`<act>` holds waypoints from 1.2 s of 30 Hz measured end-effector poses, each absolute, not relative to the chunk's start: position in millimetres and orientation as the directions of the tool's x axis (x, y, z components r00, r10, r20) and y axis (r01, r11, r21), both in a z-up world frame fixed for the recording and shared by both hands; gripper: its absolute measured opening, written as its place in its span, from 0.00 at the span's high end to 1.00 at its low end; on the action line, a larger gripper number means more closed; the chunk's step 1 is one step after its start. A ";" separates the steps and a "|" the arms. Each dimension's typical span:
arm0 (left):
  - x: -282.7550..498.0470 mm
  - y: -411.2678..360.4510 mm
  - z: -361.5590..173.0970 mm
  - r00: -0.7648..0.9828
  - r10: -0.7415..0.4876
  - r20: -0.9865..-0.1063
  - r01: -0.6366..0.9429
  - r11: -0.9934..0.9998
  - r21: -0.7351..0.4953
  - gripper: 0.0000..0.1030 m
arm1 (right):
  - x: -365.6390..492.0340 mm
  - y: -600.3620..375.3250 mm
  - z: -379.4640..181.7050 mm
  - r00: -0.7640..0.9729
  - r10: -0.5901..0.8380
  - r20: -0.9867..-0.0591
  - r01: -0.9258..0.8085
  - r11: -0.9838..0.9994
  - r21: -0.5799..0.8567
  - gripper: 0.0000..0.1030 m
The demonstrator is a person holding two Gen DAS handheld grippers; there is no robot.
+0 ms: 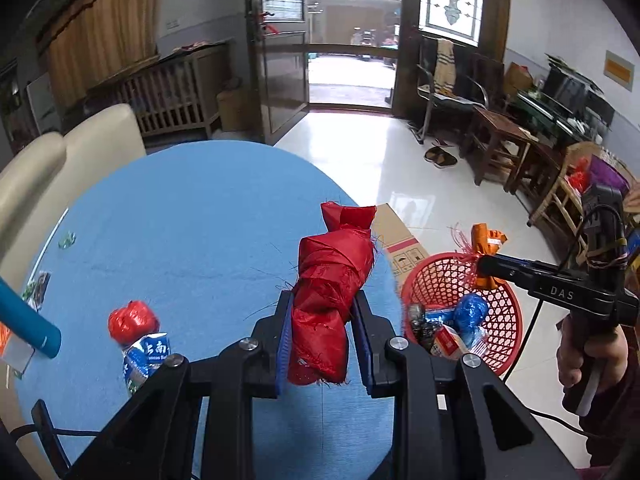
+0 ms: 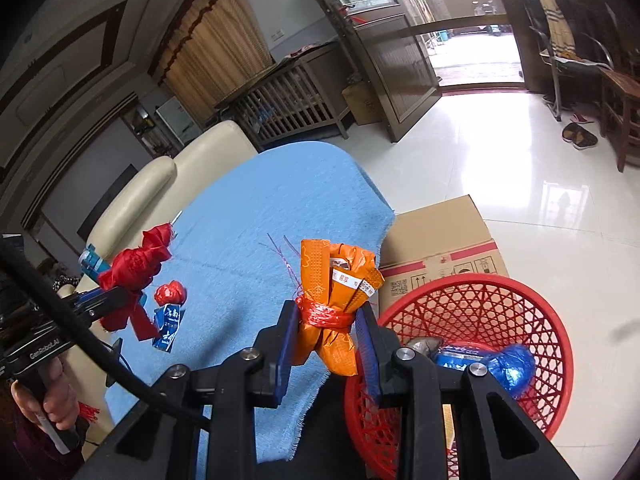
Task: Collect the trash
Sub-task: 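Carry the orange bag and red cloth toward the red basket with both tools, then open the right tool over the basket while the left tool releases the red cloth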
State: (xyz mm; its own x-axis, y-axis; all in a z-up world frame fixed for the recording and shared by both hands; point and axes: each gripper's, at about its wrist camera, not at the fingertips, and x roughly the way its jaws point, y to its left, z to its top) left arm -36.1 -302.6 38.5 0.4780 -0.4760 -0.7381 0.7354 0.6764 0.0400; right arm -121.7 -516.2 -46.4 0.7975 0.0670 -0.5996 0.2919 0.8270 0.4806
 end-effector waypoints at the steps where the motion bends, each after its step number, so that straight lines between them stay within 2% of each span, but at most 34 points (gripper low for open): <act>1: -37.9 -305.6 38.8 0.477 -0.476 -0.739 0.739 0.672 0.044 0.71 | -123.8 -518.1 -47.0 0.800 0.066 -0.597 0.293 0.825 0.484 0.69; 36: -92.8 -388.8 24.2 0.406 -0.447 -0.797 0.843 0.521 0.137 0.71 | -181.3 -577.7 -68.7 0.844 0.043 -0.534 0.348 0.713 0.609 0.69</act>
State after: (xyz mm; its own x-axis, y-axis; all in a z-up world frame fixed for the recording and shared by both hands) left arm -92.8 -388.8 24.2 0.4056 -0.4467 -0.7975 0.8426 0.5209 0.1368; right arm -181.3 -577.7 -68.7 0.8444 0.0434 -0.5340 0.3483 0.7128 0.6088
